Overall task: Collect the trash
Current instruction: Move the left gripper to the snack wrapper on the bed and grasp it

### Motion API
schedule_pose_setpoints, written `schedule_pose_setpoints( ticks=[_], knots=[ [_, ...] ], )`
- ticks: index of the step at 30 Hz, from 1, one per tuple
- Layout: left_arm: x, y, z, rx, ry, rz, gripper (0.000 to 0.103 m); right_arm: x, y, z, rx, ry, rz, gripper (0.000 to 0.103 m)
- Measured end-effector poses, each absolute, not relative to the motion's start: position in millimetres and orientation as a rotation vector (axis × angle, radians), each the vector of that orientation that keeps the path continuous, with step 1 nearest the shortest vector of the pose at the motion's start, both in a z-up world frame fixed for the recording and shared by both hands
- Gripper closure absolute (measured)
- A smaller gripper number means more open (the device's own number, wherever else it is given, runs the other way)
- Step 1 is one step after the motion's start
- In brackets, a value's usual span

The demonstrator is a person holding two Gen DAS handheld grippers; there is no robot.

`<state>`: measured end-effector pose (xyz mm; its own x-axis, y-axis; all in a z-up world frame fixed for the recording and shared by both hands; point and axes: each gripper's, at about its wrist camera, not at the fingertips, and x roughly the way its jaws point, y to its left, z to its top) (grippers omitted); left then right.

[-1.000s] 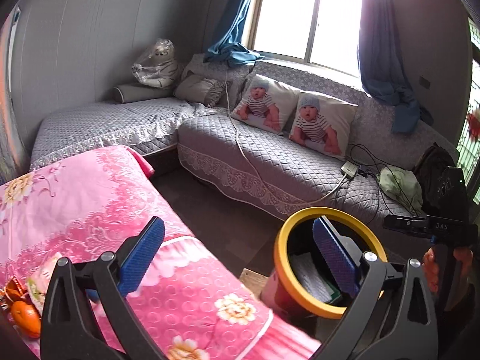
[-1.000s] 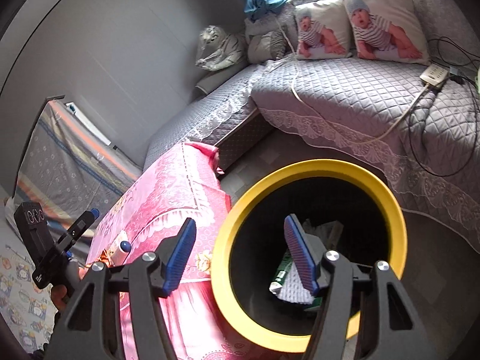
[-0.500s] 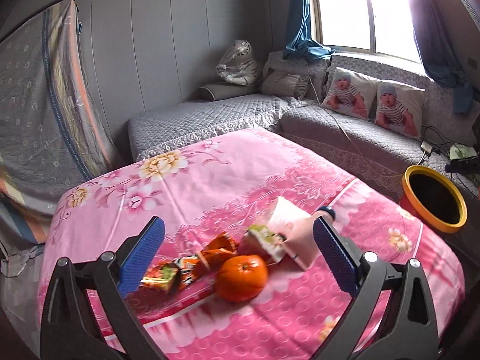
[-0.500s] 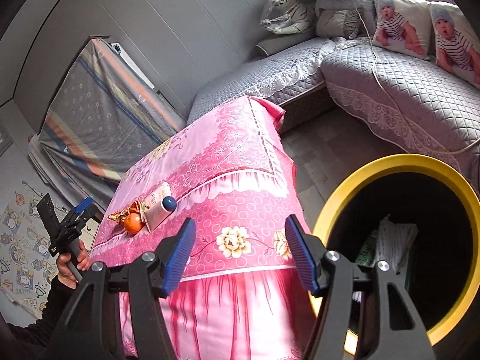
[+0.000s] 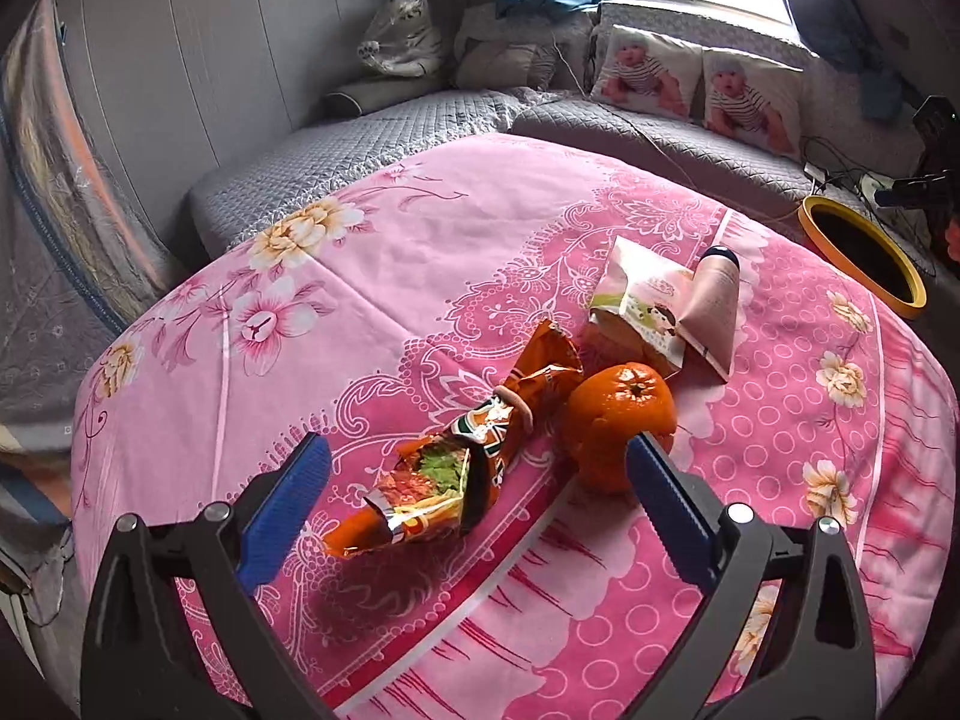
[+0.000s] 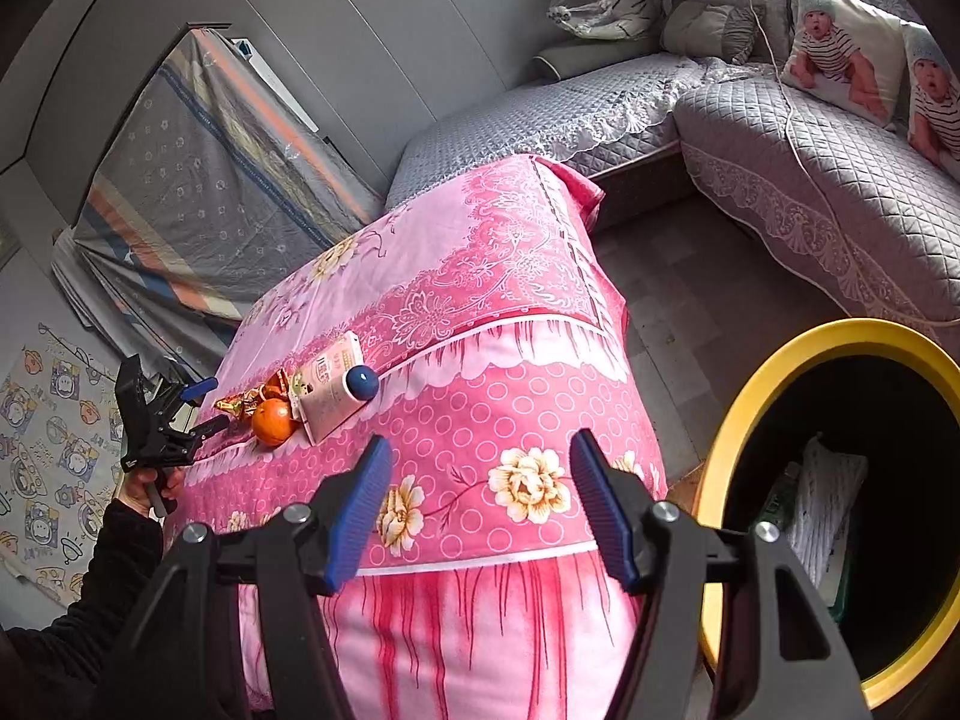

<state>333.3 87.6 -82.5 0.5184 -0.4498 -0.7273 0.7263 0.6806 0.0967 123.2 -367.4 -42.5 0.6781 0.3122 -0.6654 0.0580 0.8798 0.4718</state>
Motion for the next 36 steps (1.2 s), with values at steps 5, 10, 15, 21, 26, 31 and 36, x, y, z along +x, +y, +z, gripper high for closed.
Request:
schedule_pose_setpoints(
  ticks=[5, 10, 15, 21, 26, 31, 36],
  knots=[
    [352.8, 96.2, -94.9, 0.400, 0.786, -0.737, 0.009, 128.5, -366.0, -42.3, 0.483, 0.831, 0.147, 0.044],
    [365.4, 98.4, -105.2, 0.395, 0.844, -0.735, 0.023, 131.2, -362.5, -41.7, 0.480, 0.834, 0.153, 0.044],
    [364.1, 89.0, -116.7, 0.446, 0.884, -0.752, 0.055, 133.9, -357.2, -40.3, 0.475, 0.836, 0.172, 0.044],
    [364.0, 102.2, -109.0, 0.384, 0.876, -0.728, 0.062, 136.4, -340.8, -29.7, 0.425, 0.825, 0.219, 0.044],
    [353.3, 131.3, -80.8, 0.292, 0.825, -0.701, 0.063, 143.4, -307.7, -19.1, 0.321, 0.821, 0.301, 0.044],
    [324.5, 160.5, -53.0, 0.217, 0.745, -0.610, 0.063, 155.3, -248.6, -19.5, 0.140, 0.827, 0.396, 0.044],
    [283.4, 182.3, -34.2, 0.131, 0.667, -0.500, 0.063, 175.0, -185.4, -28.4, -0.002, 0.843, 0.511, 0.044]
  ],
)
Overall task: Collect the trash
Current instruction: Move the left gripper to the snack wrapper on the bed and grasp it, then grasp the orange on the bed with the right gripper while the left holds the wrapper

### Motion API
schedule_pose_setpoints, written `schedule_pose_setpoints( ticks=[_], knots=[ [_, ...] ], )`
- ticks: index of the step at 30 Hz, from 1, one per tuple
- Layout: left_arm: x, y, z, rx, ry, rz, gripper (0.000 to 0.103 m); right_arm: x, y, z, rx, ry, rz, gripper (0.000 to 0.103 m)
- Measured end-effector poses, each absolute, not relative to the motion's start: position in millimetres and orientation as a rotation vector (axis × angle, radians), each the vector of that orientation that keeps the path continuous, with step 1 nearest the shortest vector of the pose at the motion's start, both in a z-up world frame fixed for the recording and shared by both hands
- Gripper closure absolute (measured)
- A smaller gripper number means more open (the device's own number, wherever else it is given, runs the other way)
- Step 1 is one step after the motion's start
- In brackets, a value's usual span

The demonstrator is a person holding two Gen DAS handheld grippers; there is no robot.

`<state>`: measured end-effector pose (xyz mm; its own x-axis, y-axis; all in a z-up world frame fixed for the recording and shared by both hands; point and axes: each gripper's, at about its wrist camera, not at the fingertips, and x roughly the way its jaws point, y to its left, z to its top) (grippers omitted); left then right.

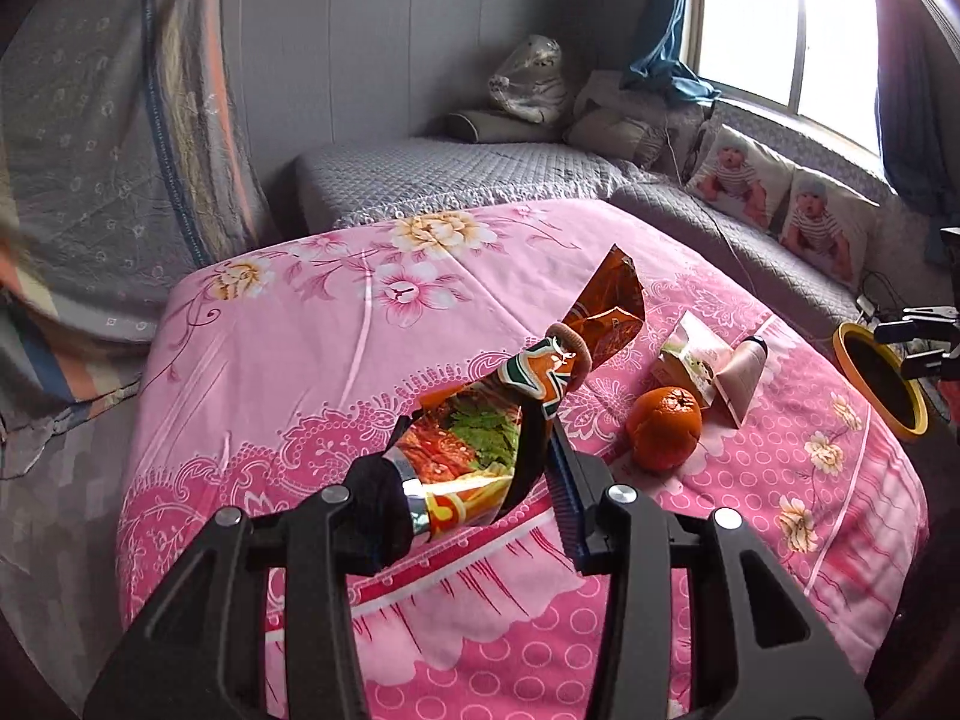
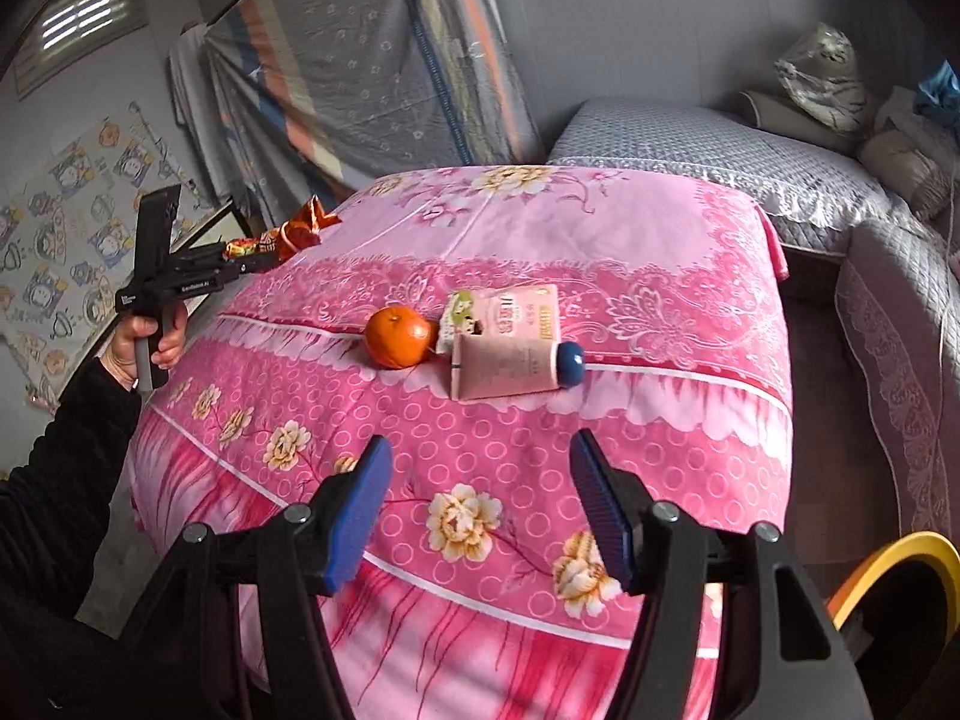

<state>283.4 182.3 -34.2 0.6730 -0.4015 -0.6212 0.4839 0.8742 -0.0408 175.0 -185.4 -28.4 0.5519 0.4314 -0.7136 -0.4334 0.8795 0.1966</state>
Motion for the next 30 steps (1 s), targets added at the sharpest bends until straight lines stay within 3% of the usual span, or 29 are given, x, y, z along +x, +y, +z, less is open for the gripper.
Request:
schedule_pose_setpoints(
  ticks=[14, 21, 24, 30],
  knots=[
    [186.6, 191.9, -14.9, -0.080, 0.550, -0.401, 0.063, 259.7, -37.2, -70.5, -0.350, 0.863, 0.650, 0.044],
    [177.5, 194.5, -16.8, -0.117, 0.553, -0.402, 0.063, 293.7, -20.2, -95.1, -0.398, 0.922, 0.577, 0.044],
    [172.2, 194.2, -17.2, -0.112, 0.544, -0.407, 0.063, 301.6, -16.4, -99.7, -0.413, 0.933, 0.560, 0.035],
    [168.5, 192.2, -13.9, -0.115, 0.534, -0.411, 0.063, 316.1, -9.7, -110.3, -0.409, 0.981, 0.545, 0.035]
  ],
)
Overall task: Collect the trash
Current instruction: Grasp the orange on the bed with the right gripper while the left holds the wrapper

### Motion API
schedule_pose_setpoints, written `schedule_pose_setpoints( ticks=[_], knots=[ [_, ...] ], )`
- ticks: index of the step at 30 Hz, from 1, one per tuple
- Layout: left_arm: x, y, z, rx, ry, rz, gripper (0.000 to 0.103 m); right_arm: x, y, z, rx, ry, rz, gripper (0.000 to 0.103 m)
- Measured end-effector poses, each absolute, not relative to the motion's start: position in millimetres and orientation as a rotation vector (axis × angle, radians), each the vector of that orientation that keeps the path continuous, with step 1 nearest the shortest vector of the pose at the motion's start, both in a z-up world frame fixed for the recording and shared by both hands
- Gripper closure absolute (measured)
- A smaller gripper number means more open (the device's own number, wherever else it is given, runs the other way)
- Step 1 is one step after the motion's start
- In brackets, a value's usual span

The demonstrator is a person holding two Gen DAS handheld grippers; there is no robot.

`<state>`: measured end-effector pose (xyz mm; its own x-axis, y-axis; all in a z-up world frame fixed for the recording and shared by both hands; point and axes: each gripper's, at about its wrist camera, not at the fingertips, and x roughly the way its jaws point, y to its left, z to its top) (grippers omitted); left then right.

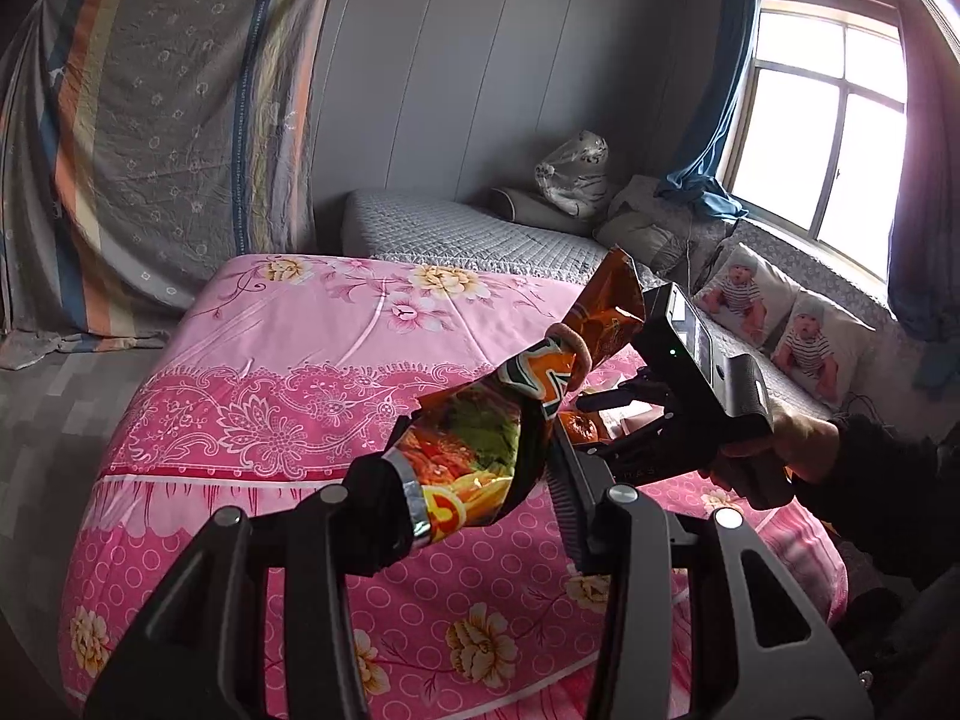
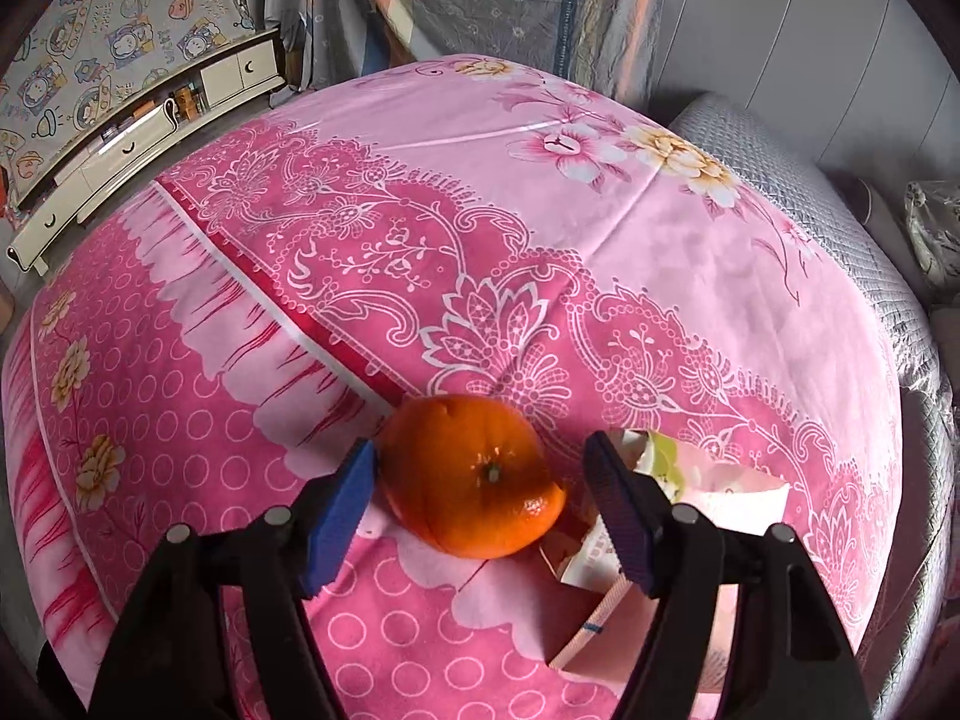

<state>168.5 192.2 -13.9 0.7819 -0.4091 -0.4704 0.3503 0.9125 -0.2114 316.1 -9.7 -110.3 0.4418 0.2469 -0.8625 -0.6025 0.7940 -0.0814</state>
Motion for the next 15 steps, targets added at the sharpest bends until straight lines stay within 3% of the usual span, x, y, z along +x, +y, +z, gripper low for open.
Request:
schedule_pose_setpoints(
  ticks=[3, 5, 8, 15],
  knots=[
    [168.0, 191.6, -14.4, -0.110, 0.534, -0.411, 0.063, 319.4, -8.5, -115.8, -0.402, 1.012, 0.551, 0.038],
    [165.5, 190.3, -13.2, -0.109, 0.532, -0.401, 0.063, 320.1, -9.2, -117.4, -0.373, 1.032, 0.561, 0.051],
    [163.8, 192.2, -11.0, -0.119, 0.527, -0.390, 0.063, 318.7, -16.7, -109.7, -0.292, 1.041, 0.580, 0.059],
    [157.1, 194.4, -6.8, -0.114, 0.504, -0.248, 0.062, 290.2, -49.6, -61.2, -0.054, 1.038, 0.715, 0.061]
  ],
)
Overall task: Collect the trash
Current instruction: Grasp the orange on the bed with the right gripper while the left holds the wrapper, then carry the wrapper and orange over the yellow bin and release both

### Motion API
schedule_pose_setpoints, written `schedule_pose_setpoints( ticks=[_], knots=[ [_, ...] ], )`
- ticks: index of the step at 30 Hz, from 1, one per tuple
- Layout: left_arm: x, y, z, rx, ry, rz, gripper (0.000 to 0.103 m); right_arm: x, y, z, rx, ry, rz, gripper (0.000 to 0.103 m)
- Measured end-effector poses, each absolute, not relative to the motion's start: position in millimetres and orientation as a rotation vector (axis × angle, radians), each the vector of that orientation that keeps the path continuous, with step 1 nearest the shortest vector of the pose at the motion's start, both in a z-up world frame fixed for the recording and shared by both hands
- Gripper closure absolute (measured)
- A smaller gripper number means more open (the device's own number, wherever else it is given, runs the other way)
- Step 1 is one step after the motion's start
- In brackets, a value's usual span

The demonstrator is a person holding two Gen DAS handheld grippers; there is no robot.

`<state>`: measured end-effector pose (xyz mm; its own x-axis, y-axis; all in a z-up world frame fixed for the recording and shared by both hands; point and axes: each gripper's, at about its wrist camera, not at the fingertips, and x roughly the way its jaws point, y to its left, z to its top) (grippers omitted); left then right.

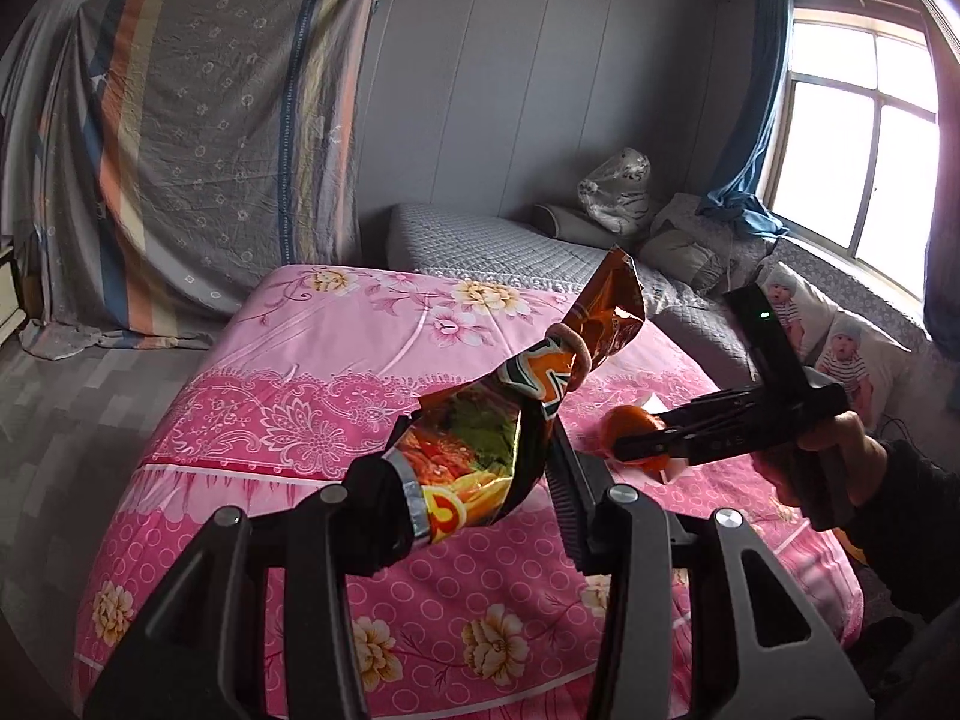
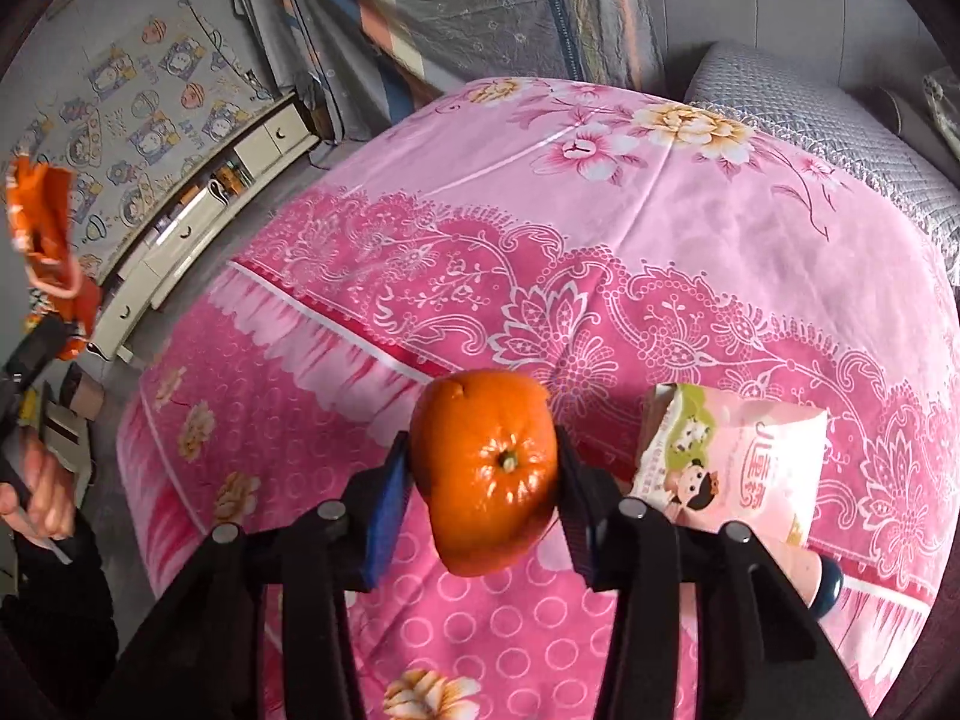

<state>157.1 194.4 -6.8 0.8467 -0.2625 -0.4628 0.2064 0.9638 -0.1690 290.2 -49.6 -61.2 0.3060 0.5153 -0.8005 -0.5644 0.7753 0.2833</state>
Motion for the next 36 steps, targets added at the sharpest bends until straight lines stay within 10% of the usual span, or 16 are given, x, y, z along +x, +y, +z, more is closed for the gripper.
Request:
schedule_pose_setpoints(
  ticks=[36],
  knots=[
    [146.7, -87.5, 20.5, 0.078, 0.499, -0.584, 0.062, 95.0, -380.5, 12.5, 0.441, 0.673, 0.357, 0.060]
  ],
)
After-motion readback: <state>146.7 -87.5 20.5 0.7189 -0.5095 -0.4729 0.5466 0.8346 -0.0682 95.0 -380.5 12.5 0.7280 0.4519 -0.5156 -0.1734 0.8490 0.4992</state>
